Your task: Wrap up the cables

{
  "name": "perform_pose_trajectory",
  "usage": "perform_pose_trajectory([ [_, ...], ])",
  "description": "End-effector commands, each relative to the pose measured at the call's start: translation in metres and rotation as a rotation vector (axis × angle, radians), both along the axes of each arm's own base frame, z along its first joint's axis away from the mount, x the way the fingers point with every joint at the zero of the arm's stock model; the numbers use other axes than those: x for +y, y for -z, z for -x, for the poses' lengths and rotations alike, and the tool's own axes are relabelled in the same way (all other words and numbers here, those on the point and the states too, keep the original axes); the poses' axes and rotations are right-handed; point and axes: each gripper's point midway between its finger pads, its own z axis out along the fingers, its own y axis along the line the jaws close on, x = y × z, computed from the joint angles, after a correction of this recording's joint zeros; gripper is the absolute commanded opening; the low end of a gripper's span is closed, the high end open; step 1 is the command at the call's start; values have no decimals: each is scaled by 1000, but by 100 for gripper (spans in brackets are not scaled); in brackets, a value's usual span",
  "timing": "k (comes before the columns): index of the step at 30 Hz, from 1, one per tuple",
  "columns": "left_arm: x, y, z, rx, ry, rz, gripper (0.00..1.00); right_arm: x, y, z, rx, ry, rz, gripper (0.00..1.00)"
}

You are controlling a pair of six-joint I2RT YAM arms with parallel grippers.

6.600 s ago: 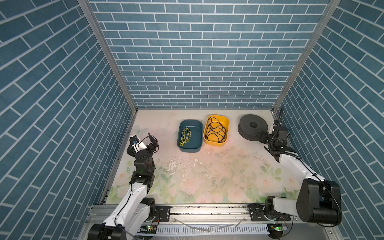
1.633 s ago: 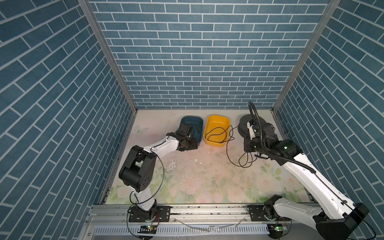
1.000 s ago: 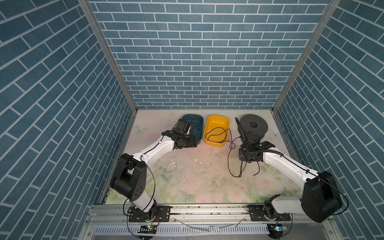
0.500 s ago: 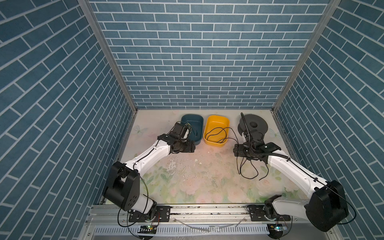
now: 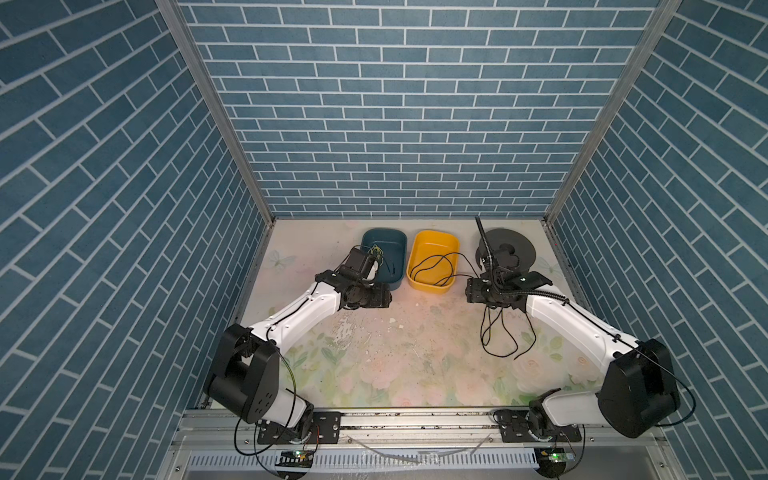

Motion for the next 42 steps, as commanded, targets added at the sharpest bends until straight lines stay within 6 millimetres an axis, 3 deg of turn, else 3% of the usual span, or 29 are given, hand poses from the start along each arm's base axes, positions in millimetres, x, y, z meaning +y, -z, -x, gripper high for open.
perform_pose_trajectory([
  [1,-1,-3,5,7,10,5,77,-22,-21,4,-16,15,115,71],
  [7,-7,4,8,32,27,31,77,-36,-38,0,-77,-19,218,71],
  [16,-2,-4,9,20,16,13,77,-10,-31,-44,-66,-180,312,80],
  [22,-1,-6,12,30,20,11,77,-2,-10,-57,22,-267,385,80],
  [35,1,-10,17,37,17,17,77,-11,52,-66,160,-324,484,75],
  [38,2,-11,19,33,12,23,77,-16,62,-71,159,-292,506,64],
  [42,4,-11,22,30,8,21,77,-18,63,-75,145,-278,516,34],
])
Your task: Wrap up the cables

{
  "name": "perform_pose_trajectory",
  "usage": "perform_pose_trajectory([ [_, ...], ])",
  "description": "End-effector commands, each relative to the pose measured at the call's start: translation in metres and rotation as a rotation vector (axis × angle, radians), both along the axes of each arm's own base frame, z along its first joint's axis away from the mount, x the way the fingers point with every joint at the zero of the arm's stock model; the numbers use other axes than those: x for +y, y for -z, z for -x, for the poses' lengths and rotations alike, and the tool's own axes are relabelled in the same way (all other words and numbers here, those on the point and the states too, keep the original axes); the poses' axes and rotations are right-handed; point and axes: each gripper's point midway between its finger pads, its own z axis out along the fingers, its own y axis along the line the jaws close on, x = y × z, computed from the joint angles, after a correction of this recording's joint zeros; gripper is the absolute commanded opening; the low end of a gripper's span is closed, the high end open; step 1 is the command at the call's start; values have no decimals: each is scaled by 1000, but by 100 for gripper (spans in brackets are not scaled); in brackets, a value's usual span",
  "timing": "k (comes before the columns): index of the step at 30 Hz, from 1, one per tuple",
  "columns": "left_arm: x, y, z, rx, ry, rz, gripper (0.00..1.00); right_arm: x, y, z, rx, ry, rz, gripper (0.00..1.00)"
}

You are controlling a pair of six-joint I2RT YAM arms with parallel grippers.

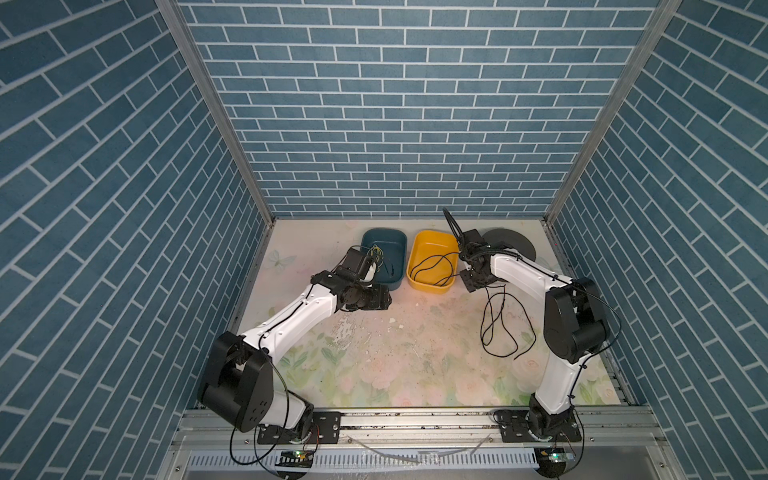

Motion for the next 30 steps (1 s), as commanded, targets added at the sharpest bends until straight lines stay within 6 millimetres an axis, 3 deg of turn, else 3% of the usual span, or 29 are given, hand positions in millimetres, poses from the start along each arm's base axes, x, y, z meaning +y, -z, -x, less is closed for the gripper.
perform_pose_trajectory([
  [1,3,1,8,13,-3,-9,77,-8,-2,-6,-36,20,38,25],
  [3,4,0,8,10,-5,-8,77,-12,-16,-10,-88,38,41,8],
  [5,4,-2,8,6,-4,-10,77,-13,-36,-14,-154,44,36,2],
  [10,2,-14,8,-11,-3,33,77,-3,-101,-9,-320,2,-14,0],
  [16,7,-37,7,-49,-9,50,77,25,-166,14,-463,-117,-146,0],
  [24,33,-79,8,-146,-70,47,77,92,-227,67,-550,-414,-440,0],
  [30,57,-98,10,-187,-118,-5,78,143,-254,109,-542,-633,-623,0],
])
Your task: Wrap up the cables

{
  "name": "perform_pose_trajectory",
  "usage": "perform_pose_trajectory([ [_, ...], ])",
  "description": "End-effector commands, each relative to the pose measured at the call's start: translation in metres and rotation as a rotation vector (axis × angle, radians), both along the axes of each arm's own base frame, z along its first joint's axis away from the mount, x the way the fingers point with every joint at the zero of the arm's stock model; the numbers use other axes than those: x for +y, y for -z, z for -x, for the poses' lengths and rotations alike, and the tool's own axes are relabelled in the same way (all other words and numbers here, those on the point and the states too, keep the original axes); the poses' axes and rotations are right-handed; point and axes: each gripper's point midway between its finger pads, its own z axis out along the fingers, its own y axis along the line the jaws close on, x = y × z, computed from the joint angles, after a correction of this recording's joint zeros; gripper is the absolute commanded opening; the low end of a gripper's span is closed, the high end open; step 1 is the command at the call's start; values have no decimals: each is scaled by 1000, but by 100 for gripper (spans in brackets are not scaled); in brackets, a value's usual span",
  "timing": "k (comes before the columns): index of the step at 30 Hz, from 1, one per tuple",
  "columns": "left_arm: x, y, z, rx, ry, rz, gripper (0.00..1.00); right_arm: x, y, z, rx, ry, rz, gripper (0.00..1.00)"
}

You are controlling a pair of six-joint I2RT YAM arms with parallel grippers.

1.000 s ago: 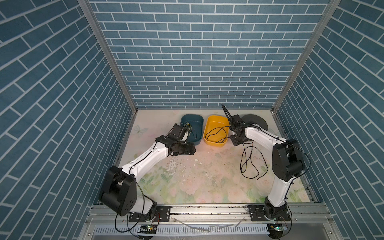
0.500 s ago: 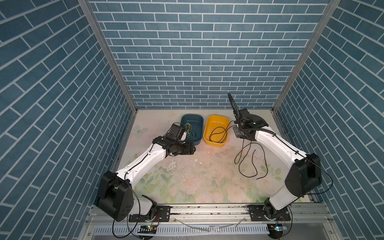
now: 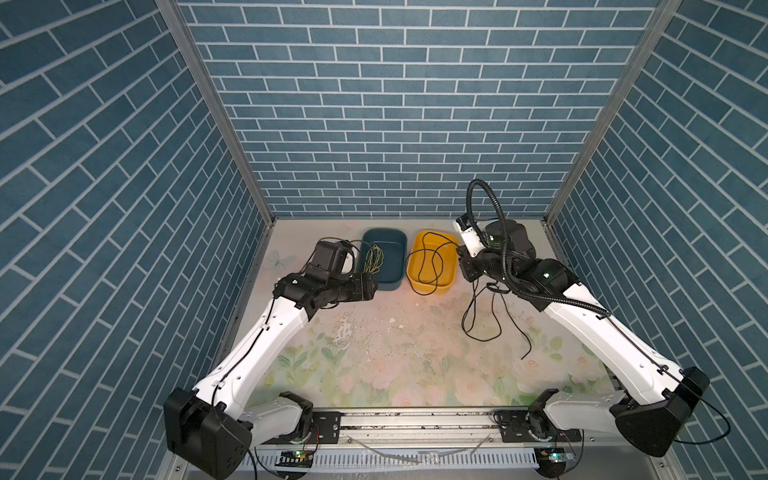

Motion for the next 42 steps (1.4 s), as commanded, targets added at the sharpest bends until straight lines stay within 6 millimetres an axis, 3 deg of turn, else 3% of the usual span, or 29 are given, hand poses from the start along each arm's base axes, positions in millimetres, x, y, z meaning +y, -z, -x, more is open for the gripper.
perform_pose_trajectory([
  [1,19,-9,5,-7,-34,-63,78,36,-13,26,-39,-201,-62,0],
  [6,40,-28,8,-40,-88,-96,78,82,-13,56,-13,-394,-113,0],
  [10,55,-39,10,-61,-120,-132,78,107,-9,67,-1,-472,-163,0],
  [13,62,-43,13,-66,-130,-164,78,118,16,57,50,-453,-145,0],
  [19,65,-35,16,-48,-129,-184,79,127,85,32,168,-347,-41,0],
  [23,58,-27,16,-24,-101,-161,79,128,112,34,243,-329,-26,13],
  [25,54,-21,14,-13,-90,-147,79,124,118,39,262,-320,-31,23],
  [29,37,-4,10,21,-58,-94,78,105,123,48,271,-283,-39,60],
  [31,25,5,8,37,-35,-88,78,95,124,50,278,-248,-30,67],
  [36,-15,21,8,44,50,-81,78,49,128,46,289,-33,-13,73],
  [42,-50,40,9,39,106,-46,78,-8,134,39,349,201,-51,71],
])
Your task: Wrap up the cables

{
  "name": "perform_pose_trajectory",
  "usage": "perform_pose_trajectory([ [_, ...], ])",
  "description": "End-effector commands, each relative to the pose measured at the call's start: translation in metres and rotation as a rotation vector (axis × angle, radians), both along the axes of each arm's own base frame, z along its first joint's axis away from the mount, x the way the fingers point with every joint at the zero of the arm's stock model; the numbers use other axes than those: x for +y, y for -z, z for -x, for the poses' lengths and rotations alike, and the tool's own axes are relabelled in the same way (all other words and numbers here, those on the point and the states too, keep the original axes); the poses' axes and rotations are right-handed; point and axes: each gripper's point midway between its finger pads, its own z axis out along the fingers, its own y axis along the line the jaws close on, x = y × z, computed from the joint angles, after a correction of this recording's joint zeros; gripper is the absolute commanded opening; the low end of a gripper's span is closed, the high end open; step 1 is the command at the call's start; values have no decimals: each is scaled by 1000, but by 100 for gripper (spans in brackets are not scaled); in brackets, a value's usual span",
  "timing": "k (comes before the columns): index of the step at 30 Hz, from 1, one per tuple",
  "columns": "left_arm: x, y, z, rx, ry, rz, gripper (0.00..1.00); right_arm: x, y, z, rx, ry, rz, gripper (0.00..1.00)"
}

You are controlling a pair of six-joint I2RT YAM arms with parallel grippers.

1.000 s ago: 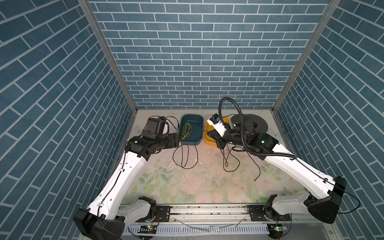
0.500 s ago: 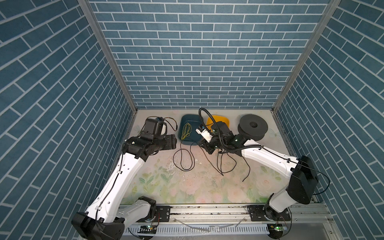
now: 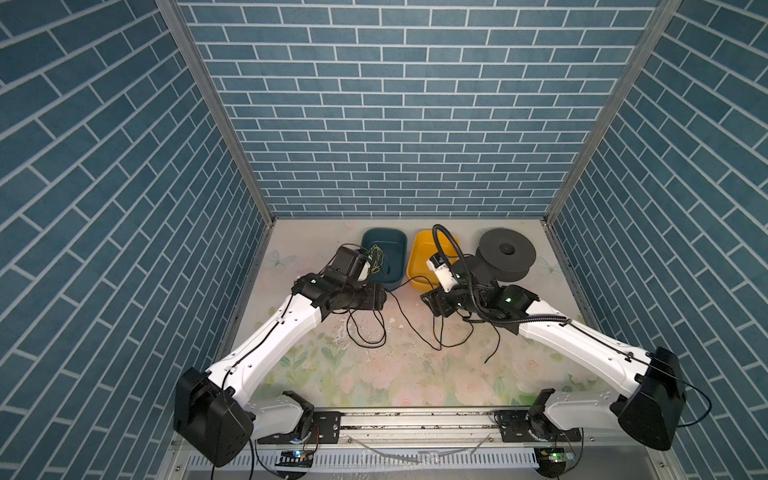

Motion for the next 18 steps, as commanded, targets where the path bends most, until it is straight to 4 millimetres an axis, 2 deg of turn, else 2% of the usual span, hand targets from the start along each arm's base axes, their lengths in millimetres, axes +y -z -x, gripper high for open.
perform_pose_trajectory([
  [1,-19,3,-5,-30,6,42,77,-42,22,-2,84,192,26,71],
  [4,-24,16,-3,-6,6,34,77,-62,31,-10,126,286,-1,67],
  [8,-17,33,-4,13,-11,-7,76,-76,47,-23,201,383,-35,62],
  [12,-8,48,-20,27,-57,31,73,-70,69,-39,285,427,-91,55],
  [15,-8,60,-34,99,-81,122,64,-57,87,-51,346,427,-135,51],
  [18,-5,68,-42,92,-84,89,62,-48,101,-62,365,427,-136,46],
])
